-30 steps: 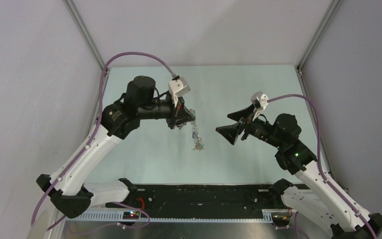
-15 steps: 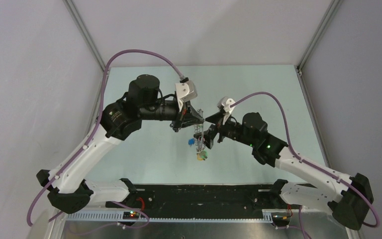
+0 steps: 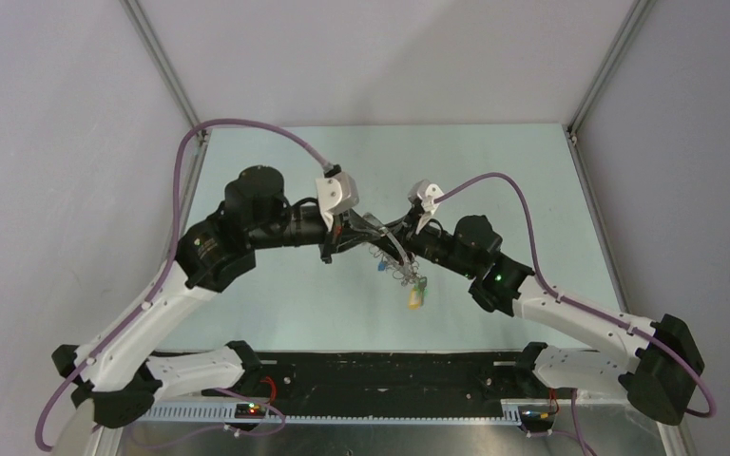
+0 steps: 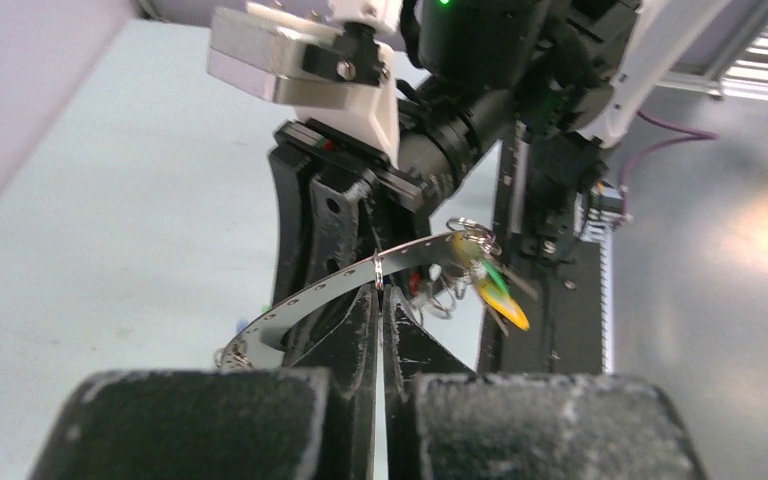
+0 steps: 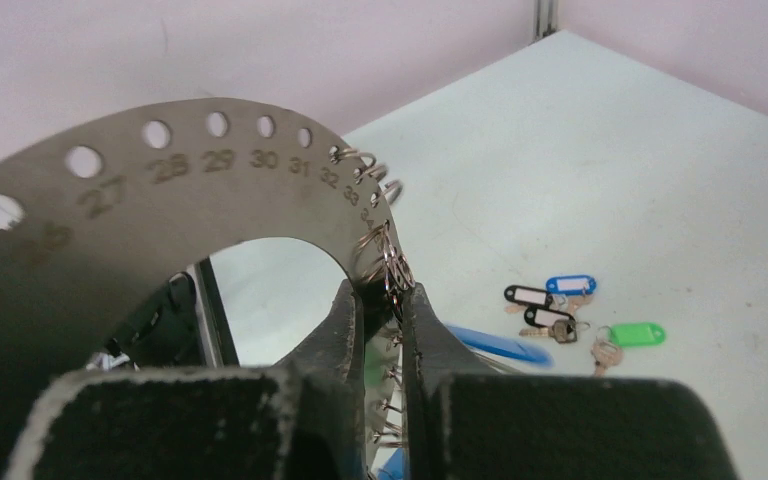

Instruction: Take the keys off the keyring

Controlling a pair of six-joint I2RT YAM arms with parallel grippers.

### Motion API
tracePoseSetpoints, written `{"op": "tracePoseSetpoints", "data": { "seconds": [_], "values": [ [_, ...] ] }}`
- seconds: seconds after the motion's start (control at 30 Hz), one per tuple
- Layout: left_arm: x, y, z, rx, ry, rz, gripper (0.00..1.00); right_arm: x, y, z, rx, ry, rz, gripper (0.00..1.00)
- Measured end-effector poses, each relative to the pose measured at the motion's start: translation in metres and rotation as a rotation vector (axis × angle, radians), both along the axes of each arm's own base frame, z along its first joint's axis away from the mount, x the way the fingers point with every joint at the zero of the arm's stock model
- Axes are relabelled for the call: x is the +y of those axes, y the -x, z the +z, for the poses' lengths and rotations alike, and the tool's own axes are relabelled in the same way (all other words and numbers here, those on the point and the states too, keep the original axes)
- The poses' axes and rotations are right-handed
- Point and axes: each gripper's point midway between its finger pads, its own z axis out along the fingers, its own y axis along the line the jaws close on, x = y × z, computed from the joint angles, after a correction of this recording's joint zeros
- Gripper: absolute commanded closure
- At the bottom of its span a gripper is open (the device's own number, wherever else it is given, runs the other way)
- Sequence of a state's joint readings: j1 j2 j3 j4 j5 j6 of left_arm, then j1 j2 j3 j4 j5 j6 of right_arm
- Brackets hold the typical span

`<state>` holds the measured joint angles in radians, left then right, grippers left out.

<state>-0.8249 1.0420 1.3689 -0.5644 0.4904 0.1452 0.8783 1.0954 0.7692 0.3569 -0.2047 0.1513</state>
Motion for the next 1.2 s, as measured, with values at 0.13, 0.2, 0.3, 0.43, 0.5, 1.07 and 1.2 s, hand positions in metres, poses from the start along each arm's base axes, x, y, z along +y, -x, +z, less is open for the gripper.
{"op": "tracePoseSetpoints", "data": {
  "seconds": [0.13, 0.2, 0.3, 0.43, 0.5, 1.07, 1.2],
  "values": [
    [0.028, -0.003, -0.022, -0.036, -0.013, 0.119, 0.43, -0.024, -0.015, 0.003, -0.008, 0.023, -0.117, 1.0],
    [0.04, -0.002, -0.028, -0.047, -0.007, 0.166, 0.22, -0.038, -0.021, 0.013, -0.042, 0.017, -0.178, 1.0],
    [0.05, -0.005, -0.033, -0.034, 0.018, 0.238, 0.13, -0.056, -0.027, 0.027, -0.117, 0.026, -0.252, 1.0],
    [0.051, -0.015, -0.043, -0.003, 0.047, 0.307, 0.09, -0.074, -0.039, 0.037, -0.276, 0.113, -0.323, 1.0],
    [0.048, -0.021, -0.055, 0.027, 0.043, 0.33, 0.08, -0.08, -0.046, 0.037, -0.355, 0.183, -0.345, 1.0],
    [0.008, -0.054, -0.111, 0.078, 0.269, 0.361, 0.12, -0.078, -0.102, 0.102, -0.676, 0.604, -0.3, 1.0],
    [-0.002, -0.045, -0.079, -0.001, 0.38, 0.266, 0.13, -0.076, -0.102, 0.088, -0.668, 0.671, -0.248, 1.0]
  ]
}}
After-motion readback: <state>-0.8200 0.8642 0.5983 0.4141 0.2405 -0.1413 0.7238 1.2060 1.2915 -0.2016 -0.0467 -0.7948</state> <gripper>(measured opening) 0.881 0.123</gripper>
